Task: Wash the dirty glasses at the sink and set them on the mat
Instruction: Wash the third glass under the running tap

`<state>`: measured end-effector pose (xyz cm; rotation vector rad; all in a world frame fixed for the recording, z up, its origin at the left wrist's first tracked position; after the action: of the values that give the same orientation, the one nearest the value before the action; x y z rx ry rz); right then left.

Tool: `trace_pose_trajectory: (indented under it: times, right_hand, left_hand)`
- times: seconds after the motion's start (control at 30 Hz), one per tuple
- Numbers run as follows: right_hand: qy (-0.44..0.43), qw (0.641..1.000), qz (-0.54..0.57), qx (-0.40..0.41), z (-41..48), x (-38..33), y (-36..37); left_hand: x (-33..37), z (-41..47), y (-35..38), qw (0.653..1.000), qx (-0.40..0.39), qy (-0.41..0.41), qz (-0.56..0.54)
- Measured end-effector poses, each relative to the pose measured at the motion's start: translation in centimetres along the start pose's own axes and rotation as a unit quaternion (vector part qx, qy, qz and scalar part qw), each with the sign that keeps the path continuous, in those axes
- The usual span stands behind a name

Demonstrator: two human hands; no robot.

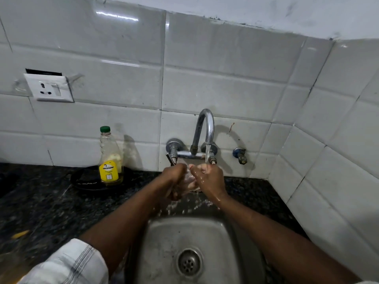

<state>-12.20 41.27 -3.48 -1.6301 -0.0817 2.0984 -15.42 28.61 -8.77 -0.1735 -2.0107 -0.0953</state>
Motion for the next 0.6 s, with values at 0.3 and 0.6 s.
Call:
trace_pose_trajectory:
  times: [0.3, 0.6]
  right_hand:
    - [0.023, 0.998, 0.007, 0.061, 0.8, 0.3, -0.1]
    - [0.038, 0.995, 0.023, 0.086, 1.8, 0.5, -0.9]
  left_hand:
    - [2.0, -0.7, -2.5, 0.946, 0.211, 0.244, 0.039]
    - [3.3, -3.7, -1.5, 0.874, 0.255, 0.407, 0.075]
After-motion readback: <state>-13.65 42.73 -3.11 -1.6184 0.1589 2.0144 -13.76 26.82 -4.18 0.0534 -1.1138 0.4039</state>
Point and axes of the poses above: each hand's wrist, its own z-axis towards the middle knuckle, its own y-axis out of the palm, x = y × z, the point moved 9 cm from there along z, towards the middle knuckle, and after that the axes turned 1 degree about x, right-handed, at the moved point
